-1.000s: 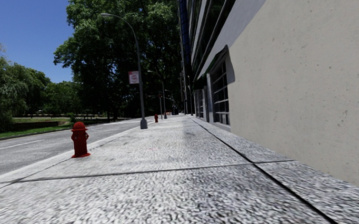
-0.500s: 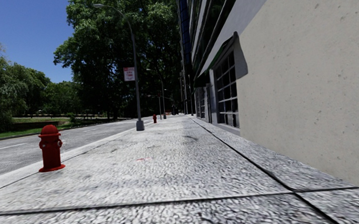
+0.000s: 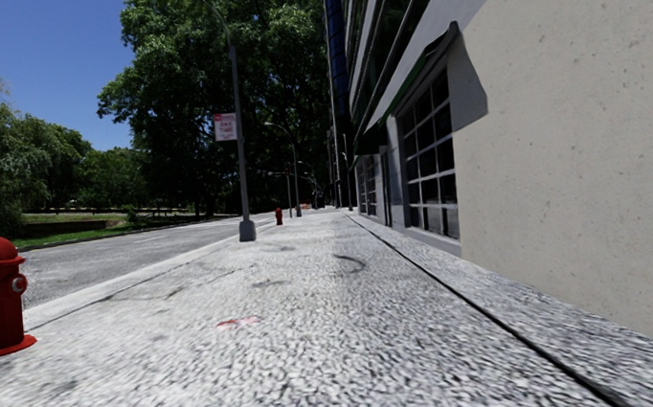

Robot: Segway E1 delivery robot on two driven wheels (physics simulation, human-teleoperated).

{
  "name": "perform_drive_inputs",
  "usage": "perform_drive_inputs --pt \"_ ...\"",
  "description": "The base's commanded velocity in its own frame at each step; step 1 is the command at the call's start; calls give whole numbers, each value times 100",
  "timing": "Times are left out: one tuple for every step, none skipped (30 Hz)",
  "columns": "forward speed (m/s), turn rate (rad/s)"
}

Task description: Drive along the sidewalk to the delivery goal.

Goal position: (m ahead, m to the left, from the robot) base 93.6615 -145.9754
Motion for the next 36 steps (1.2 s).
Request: perform_drive_inputs --pt "200 0" --pt "200 0" --pt "200 0" --pt "200 0" --pt "200 0" --pt "200 0" --pt "200 0" --pt "200 0" --pt "200 0" --pt "200 0" --pt "200 0" --pt "200 0" --pt "200 0" --pt "200 0" --pt "200 0" --pt "200 0" --pt "200 0" --pt "200 0" --pt "200 0" --pt "200 0" --pt "200 0" --pt "200 0" --pt "200 0" --pt "200 0" --pt "200 0" --pt "200 0" --pt "200 0" --pt "200 0" --pt "200 0" --pt "200 0" --pt "200 0" --pt "200 0" --pt "200 0" --pt "200 0" --pt "200 0" --pt "200 0"
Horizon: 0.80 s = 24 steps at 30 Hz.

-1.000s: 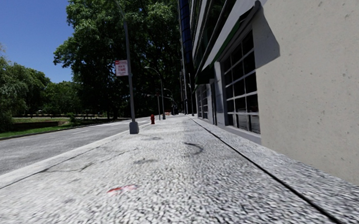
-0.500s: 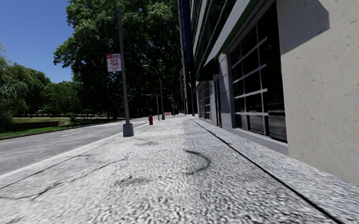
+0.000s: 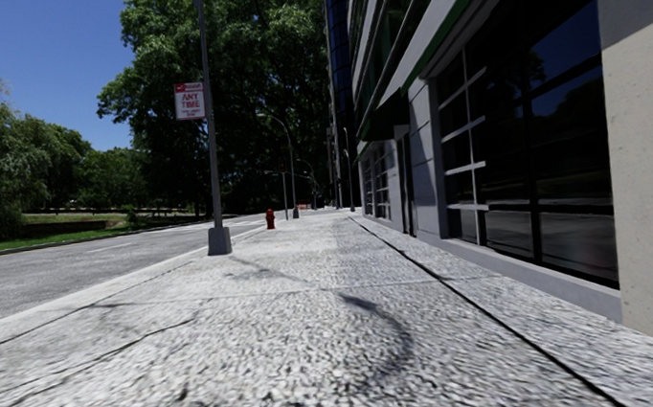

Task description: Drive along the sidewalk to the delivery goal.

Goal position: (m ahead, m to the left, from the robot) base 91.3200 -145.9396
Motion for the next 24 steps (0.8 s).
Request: perform_drive_inputs --pt "200 0" --pt "200 0" --pt "200 0" --pt "200 0" --pt "200 0" --pt "200 0" --pt "200 0" --pt "200 0" --pt "200 0" --pt "200 0" --pt "200 0" --pt "200 0" --pt "200 0" --pt "200 0" --pt "200 0" --pt "200 0" --pt "200 0" --pt "200 0" --pt "200 0" --pt "200 0" --pt "200 0" --pt "200 0" --pt "200 0" --pt "200 0"
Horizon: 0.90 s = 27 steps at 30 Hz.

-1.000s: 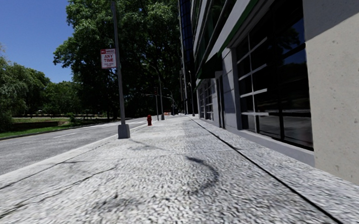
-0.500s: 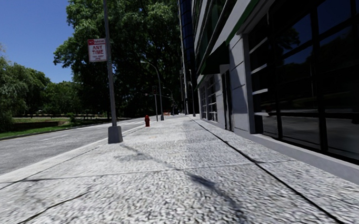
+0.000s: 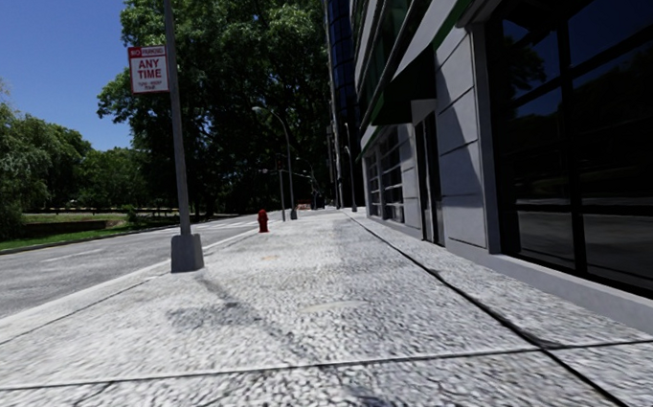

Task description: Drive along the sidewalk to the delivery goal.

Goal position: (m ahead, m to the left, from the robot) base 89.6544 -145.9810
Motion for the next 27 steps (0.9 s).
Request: perform_drive_inputs --pt "200 0" --pt "200 0" --pt "200 0" --pt "200 0" --pt "200 0" --pt "200 0" --pt "200 0" --pt "200 0" --pt "200 0" --pt "200 0" --pt "200 0" --pt "200 0" --pt "200 0" --pt "200 0" --pt "200 0" --pt "200 0" --pt "200 0" --pt "200 0" --pt "200 0" --pt "200 0" --pt "200 0" --pt "200 0" --pt "200 0" --pt "200 0" --pt "200 0" --pt "200 0" --pt "200 0"
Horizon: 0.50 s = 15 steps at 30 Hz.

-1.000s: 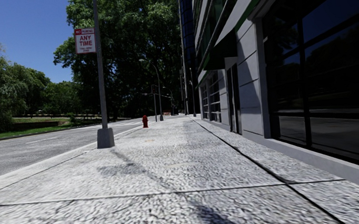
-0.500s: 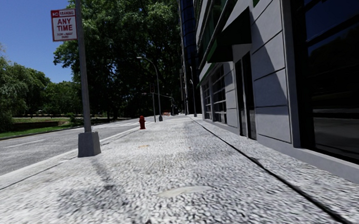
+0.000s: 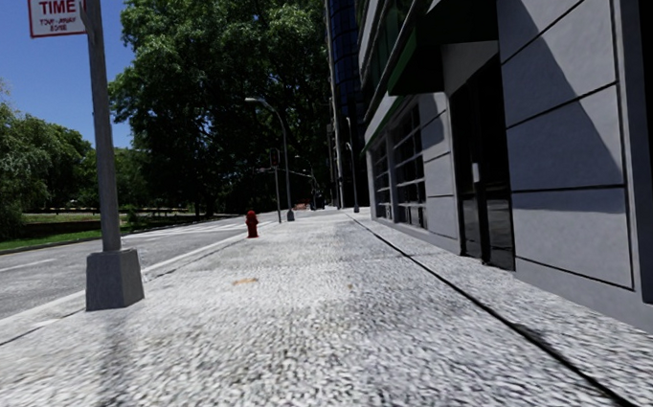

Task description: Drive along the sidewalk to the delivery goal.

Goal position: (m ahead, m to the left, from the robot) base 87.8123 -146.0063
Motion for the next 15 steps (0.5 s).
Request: perform_drive_inputs --pt "200 0" --pt "200 0" --pt "200 0" --pt "200 0" --pt "200 0" --pt "200 0" --pt "200 0" --pt "200 0" --pt "200 0" --pt "200 0" --pt "200 0" --pt "200 0" --pt "200 0" --pt "200 0" --pt "200 0"
